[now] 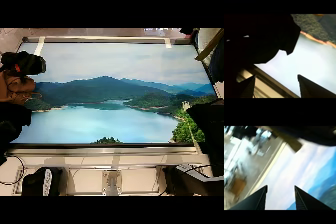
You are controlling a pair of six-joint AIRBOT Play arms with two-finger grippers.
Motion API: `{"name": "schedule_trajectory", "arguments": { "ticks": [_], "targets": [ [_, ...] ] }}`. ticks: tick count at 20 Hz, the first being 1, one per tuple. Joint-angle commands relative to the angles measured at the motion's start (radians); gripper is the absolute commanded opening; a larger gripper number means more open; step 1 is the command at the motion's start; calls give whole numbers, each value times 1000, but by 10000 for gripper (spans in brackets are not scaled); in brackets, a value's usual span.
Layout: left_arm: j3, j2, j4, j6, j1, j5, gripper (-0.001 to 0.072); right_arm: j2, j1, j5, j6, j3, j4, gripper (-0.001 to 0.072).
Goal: Fold the clothes and pants, and hang the long-sleeved shirts on hangers.
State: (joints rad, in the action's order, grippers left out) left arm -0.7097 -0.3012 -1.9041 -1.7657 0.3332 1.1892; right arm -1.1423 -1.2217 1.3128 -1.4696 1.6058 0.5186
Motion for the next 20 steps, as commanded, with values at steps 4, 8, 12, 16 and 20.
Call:
{"name": "schedule_trajectory", "arguments": {
  "ticks": [4, 8, 12, 16, 20],
  "targets": [
    [-1, -94, -473, 0, 5, -9, 610, -1, 634, 29, 250, 0, 218, 387],
    [-2, -428, -470, -1, 108, -132, 609, -1, 950, -175, 369, 1, 309, 383],
    [-129, -804, -378, -39, 121, -159, 668, -1, 1080, -211, 357, 1, 442, 393],
    [-350, -1068, -233, -38, 121, -153, 706, -2, 1087, -76, 260, 1, 622, 557],
    [-483, -1220, -195, -23, 122, -151, 705, -2, 1087, -22, 200, 1, 650, 557]
  ]
}}
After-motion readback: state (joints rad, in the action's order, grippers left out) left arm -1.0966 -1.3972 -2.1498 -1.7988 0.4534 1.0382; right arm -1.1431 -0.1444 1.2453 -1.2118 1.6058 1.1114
